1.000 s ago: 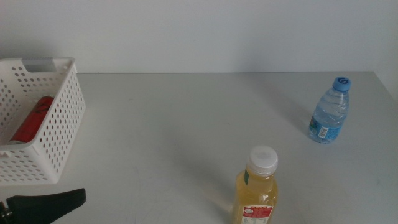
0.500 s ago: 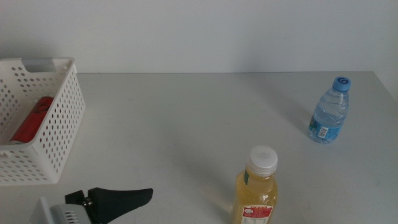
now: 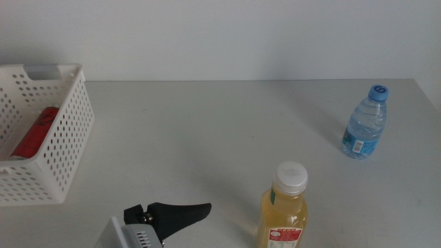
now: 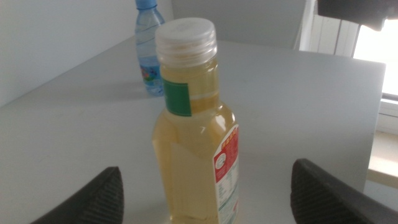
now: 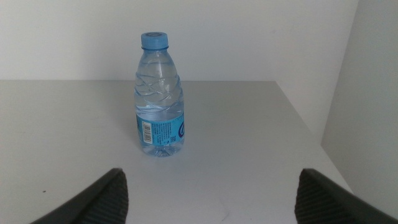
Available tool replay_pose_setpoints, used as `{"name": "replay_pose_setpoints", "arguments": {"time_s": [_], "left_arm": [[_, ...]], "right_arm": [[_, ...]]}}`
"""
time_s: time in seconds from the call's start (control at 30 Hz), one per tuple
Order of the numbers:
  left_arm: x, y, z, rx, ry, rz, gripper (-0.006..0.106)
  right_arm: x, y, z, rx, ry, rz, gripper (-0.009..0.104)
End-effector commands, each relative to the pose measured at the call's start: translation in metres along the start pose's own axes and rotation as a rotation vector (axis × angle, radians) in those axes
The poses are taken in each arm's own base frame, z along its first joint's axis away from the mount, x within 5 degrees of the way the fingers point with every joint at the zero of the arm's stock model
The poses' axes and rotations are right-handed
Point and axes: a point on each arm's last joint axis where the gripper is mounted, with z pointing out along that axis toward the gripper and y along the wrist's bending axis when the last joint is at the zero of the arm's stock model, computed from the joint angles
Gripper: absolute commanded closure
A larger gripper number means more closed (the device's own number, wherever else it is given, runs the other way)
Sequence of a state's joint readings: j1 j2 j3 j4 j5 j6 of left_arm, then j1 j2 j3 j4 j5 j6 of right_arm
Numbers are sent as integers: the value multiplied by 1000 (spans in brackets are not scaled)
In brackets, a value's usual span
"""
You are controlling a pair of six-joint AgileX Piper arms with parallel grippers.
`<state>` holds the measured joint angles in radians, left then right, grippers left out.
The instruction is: Use arms to grab the bottles and put them into the dustbin to the left of the table.
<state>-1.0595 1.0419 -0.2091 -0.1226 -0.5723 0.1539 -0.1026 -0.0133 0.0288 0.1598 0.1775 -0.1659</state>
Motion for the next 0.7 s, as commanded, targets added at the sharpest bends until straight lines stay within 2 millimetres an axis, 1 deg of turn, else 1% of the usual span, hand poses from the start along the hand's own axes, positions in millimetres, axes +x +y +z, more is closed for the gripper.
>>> {"name": "replay_pose_setpoints", "arguments": {"time_s": [0.0, 0.07, 0.17, 0.27, 0.37, 0.5, 0.57, 0.67], "left_arm": [[-13, -2, 4, 29, -152, -41, 11], [-6, -4, 4, 58, -185, -59, 11], [0, 0, 3, 62, -220, -77, 11], [4, 5, 4, 72, -206, -87, 11], [5, 7, 3, 142, -200, -48, 11], [8, 20, 1, 203, -145, -52, 11], [5, 28, 3, 234, -133, -64, 11], [3, 37, 5, 288, -126, -37, 11]], "right_arm": [[-10, -1, -3, 10, -100, -15, 20], [-10, -1, -3, 10, -100, -15, 20], [-10, -1, -3, 10, -100, -15, 20], [-10, -1, -3, 10, -100, -15, 20], [-10, -1, -3, 10, -100, -15, 20], [-10, -1, -3, 10, -100, -15, 20], [-10, -1, -3, 10, -100, -15, 20], [-10, -1, -3, 10, -100, -15, 20]]}}
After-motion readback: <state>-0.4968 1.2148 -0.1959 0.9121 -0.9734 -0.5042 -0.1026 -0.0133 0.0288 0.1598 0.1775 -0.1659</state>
